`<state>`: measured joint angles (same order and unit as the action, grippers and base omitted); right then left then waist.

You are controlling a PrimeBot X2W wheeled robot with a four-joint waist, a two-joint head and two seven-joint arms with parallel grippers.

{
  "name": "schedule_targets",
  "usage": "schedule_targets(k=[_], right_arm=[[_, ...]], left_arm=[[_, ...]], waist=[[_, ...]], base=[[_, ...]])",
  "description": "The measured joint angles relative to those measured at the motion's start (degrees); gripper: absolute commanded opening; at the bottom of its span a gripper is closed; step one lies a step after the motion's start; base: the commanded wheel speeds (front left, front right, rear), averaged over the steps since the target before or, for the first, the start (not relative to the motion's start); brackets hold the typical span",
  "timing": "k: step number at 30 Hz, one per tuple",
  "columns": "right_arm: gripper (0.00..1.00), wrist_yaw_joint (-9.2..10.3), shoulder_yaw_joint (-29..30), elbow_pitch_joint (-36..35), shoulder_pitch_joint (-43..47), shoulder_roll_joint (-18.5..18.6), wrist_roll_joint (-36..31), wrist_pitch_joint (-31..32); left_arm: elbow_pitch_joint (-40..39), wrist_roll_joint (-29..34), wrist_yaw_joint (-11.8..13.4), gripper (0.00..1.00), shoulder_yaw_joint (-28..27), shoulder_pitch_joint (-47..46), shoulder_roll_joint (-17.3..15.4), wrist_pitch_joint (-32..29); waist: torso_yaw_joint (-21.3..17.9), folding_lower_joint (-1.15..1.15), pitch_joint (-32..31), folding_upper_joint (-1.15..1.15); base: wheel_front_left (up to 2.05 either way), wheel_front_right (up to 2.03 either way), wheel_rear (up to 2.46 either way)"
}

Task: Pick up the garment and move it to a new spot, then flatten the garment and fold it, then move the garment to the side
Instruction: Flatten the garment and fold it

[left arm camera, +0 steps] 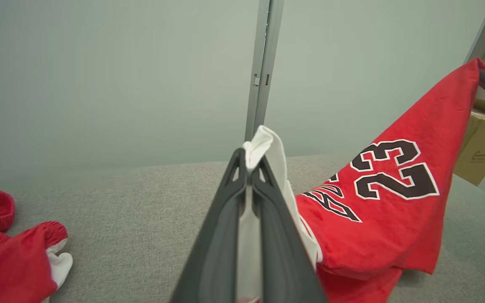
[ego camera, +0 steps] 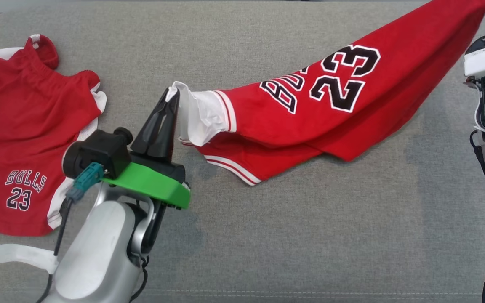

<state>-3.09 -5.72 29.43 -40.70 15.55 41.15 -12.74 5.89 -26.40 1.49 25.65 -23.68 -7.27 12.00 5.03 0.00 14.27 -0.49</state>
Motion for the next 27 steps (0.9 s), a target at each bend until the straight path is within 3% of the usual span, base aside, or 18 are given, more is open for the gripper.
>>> schedule_targets(k=[1,3,4,5,6,7,8,15,27], right_arm=[[0.07,0.20,0.23,0.55,-0.37,0.09,-0.05,-0.34],[0.24,0.25,-0.51,2.90,-0.41,0.37,-0.32,0.45],[0.38,0.20,-1.54,4.11,-0.27,0.53,-0.99,0.93],[0.55,0.16,-2.44,5.09,-0.21,0.54,-1.74,1.37],[1.00,0.16,-3.03,6.04,-0.19,0.37,-2.11,1.54],[1.00,0.16,-3.49,6.92,-0.20,0.18,-2.20,1.80],[1.00,0.16,-3.87,8.01,-0.20,-0.16,-2.22,2.24],[1.00,-0.11,-5.81,13.90,0.24,-2.03,-2.38,3.63],[1.00,-3.24,-6.36,11.91,3.79,-0.64,-3.45,-1.04]], left_arm=[[0.54,0.05,0.00,0.00,0.16,-0.11,0.45,0.00],[2.01,0.05,-0.15,0.00,1.36,-0.11,1.13,-0.13],[2.96,0.05,-0.53,0.09,2.29,-0.11,1.29,-0.37],[3.97,0.05,-0.75,0.25,3.07,-0.10,1.41,-1.22],[5.23,0.03,-0.84,0.43,3.82,-0.07,1.45,-2.04],[6.43,-0.10,-0.84,0.88,4.08,-0.04,1.60,-2.61],[7.42,-0.18,-0.81,1.00,4.03,-0.01,1.67,-3.18],[12.95,-0.31,-0.36,1.00,3.34,0.03,1.36,-4.81],[17.27,-3.49,1.01,1.00,-1.54,1.54,0.81,-3.79]], waist=[[0.16,0.00,0.34,0.00],[0.56,0.00,0.96,0.00],[0.80,0.00,1.25,0.00],[1.04,0.00,1.53,0.00],[1.28,0.00,1.82,0.00],[1.49,0.00,2.10,0.00],[1.68,0.00,2.38,0.00],[1.94,0.00,2.62,0.00],[0.06,0.00,-1.03,0.00]], base=[[0.00,0.00,0.00],[0.00,0.00,0.00],[0.00,0.00,0.00],[0.00,0.00,0.00],[0.00,0.00,0.00],[0.00,0.00,0.00],[0.00,0.00,0.00],[0.00,0.00,0.00],[0.00,0.00,0.00]])
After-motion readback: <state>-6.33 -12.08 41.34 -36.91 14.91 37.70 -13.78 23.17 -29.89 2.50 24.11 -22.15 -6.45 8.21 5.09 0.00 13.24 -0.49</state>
